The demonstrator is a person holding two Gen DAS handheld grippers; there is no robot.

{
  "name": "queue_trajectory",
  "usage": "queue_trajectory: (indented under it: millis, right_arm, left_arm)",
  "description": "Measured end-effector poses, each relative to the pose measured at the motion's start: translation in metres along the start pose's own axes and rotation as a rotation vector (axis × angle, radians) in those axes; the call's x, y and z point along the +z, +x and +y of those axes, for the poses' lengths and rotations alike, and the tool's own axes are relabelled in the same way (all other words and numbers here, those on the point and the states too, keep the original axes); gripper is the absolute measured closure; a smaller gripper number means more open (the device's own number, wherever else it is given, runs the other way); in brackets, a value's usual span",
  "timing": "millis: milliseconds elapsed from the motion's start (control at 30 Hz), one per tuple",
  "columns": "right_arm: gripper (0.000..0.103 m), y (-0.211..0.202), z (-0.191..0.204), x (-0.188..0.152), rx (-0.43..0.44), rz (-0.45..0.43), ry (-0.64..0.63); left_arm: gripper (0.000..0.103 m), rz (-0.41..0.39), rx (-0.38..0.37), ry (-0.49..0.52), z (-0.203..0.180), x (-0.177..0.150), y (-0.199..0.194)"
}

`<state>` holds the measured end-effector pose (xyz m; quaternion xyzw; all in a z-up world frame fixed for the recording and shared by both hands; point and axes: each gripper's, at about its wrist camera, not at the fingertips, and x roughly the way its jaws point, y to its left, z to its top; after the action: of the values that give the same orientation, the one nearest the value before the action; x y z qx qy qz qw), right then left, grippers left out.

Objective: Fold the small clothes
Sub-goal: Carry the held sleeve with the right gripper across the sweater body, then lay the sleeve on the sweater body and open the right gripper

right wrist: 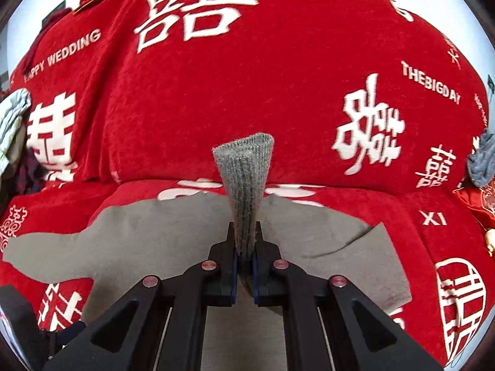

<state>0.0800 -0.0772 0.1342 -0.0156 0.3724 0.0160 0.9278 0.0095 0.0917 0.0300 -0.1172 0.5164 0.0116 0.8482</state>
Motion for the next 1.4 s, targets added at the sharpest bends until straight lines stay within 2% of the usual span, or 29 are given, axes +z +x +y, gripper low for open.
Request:
queue_trajectory:
  millis: [533,1100,1233,1333,1400]
  right_arm:
    - [0.096,0.009,0.064,-0.022,0.101,0.050,-0.103]
    - [0.096,0.021,0.085,-0.064,0.210,0.188,-0.138]
    - [0.096,0.024,0.087,-0.073,0.206,0.203,-0.148]
    - [0.092,0.032,0.082,-0.070,0.240,0.233,-0.106]
    - [0.084,0.036,0.078,-0.066,0.289,0.246,-0.073]
  left_arm:
    - [0.001,0.014,0.016,-0.050,0.027,-0.010,0.002]
    - [0.001,0.005,0.038,-0.073,0.045,-0.022,-0.012]
    - [0.001,0.010,0.048,-0.067,0.046,-0.025,-0.011]
    - [0.001,0.017,0.052,-0.077,0.048,-0.024,-0.010]
    - [0.001,0.016,0.050,-0.079,0.047,-0.023,-0.011]
